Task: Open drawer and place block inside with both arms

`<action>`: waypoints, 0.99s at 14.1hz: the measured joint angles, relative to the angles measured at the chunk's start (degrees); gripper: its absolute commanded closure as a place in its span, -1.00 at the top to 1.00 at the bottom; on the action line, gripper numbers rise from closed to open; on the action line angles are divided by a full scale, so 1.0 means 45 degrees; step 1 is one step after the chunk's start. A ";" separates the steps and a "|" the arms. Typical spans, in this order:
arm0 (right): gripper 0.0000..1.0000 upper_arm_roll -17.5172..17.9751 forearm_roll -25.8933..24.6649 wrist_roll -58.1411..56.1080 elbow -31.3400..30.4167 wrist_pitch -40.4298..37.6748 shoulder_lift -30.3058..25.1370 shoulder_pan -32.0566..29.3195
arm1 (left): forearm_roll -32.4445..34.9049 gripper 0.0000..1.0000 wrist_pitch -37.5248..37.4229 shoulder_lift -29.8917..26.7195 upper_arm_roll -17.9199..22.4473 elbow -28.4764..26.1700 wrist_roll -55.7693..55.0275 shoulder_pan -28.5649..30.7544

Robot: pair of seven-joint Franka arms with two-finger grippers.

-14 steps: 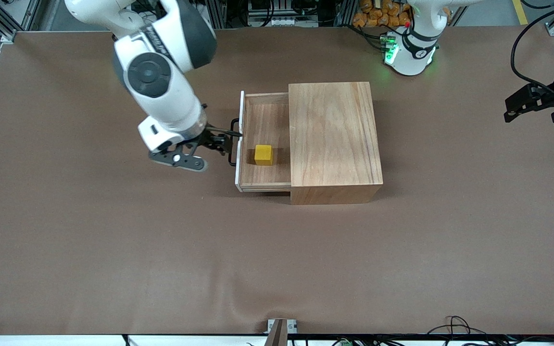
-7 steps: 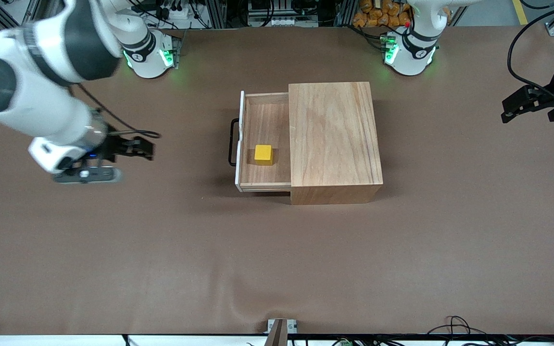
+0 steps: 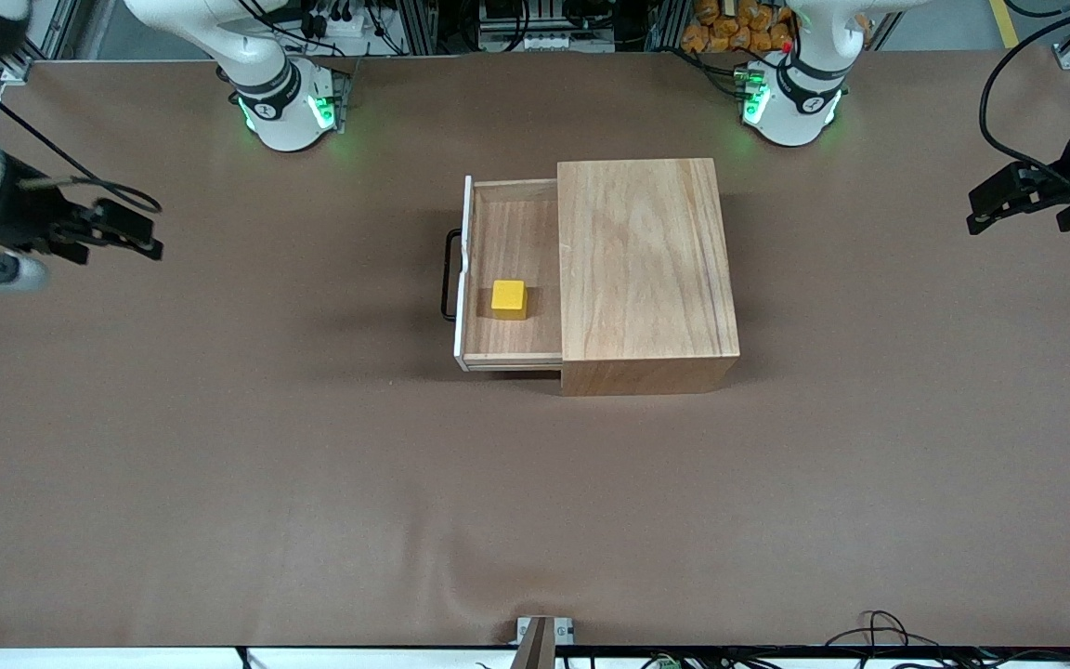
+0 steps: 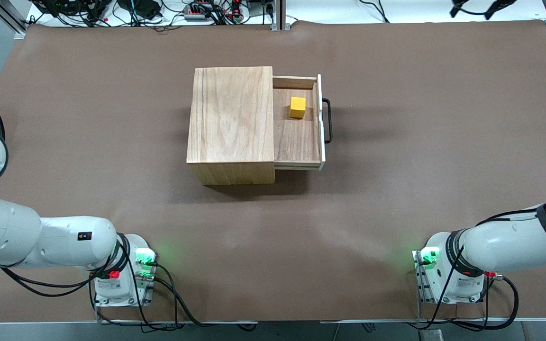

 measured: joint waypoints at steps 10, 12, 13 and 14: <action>1.00 0.1101 -0.0484 -0.1660 -0.0020 -0.0935 -0.0758 -0.2499 | -0.0001 1.00 -0.0232 -0.0158 -0.0253 -0.0171 -0.0009 0.0004; 1.00 0.1247 -0.0528 -0.1573 -0.0020 -0.0922 -0.0761 -0.2499 | -0.0001 1.00 -0.0232 -0.0171 -0.0253 -0.0171 -0.0010 0.0014; 1.00 0.1280 -0.0625 -0.1494 -0.0021 -0.0877 -0.0761 -0.2499 | -0.0001 1.00 -0.0232 -0.0190 -0.0253 -0.0171 -0.0011 0.0019; 1.00 0.1317 -0.0792 -0.1442 -0.0022 -0.0808 -0.0761 -0.2500 | -0.0001 1.00 -0.0232 -0.0217 -0.0253 -0.0171 -0.0016 0.0023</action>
